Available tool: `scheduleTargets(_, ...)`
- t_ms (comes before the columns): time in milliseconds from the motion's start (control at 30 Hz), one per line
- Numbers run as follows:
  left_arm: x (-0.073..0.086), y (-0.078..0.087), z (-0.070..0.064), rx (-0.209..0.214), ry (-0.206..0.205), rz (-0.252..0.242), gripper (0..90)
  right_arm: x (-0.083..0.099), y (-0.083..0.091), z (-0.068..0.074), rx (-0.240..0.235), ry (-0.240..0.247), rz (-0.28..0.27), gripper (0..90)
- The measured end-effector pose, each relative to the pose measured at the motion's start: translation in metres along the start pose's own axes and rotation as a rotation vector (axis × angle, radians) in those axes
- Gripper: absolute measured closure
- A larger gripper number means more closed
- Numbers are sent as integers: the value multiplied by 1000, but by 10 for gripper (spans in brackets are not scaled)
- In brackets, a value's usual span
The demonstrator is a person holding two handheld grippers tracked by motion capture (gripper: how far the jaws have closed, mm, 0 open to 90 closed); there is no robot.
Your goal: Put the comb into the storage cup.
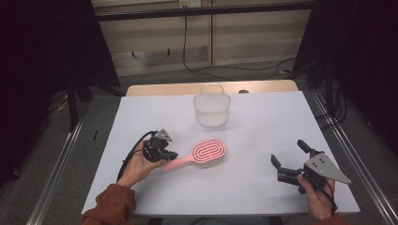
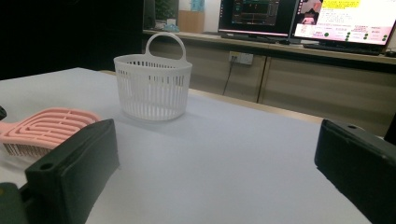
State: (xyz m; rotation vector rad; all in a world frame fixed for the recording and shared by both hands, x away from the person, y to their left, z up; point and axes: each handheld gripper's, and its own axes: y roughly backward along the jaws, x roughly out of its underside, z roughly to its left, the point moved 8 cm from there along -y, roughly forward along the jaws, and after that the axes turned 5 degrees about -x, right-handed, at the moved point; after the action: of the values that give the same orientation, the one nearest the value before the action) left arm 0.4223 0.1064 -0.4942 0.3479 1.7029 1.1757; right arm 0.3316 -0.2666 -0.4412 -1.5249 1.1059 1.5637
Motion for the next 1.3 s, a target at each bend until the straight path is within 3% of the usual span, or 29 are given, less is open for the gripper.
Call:
scheduleTargets(300, 1, 0, -2, 5, 1, 2, 900, 0, 0, 0, 0, 3, -2, 0)
scheduleTargets(333, 1, 1, -2, 1, 21, -5, 900, 0, 0, 0, 0, 3, -1, 0)
scheduleTargets(567, 3, 2, -1, 8, 26, -9, 900, 0, 0, 0, -1, 3, -1, 0)
scheduleTargets(700, 1, 4, 1, -6, 19, -28, 900, 0, 0, 0, 0, 5, -1, 0)
scheduleTargets(800, 0, 6, 7, -36, 13, -57, 900, 0, 0, 0, 0, 3, -1, 0)
scheduleTargets(900, -2, 9, 11, -37, 34, -99, 900, 0, 0, 0, -1, 5, -2, 0)
scheduleTargets(933, -4, 14, 14, -55, 31, -143, 889, -1, 1, 0, -1, 7, -2, 0)
scheduleTargets(1067, -6, 20, 16, -54, 33, -200, 863, -1, 1, -1, 3, 6, -4, 0)
scheduleTargets(1100, -7, 23, 15, -40, 57, -228, 848, -1, 1, -2, 6, 5, -6, 0)
scheduleTargets(1300, -9, 30, 12, -40, 66, -288, 817, -2, 2, 0, -2, 10, -7, 0)
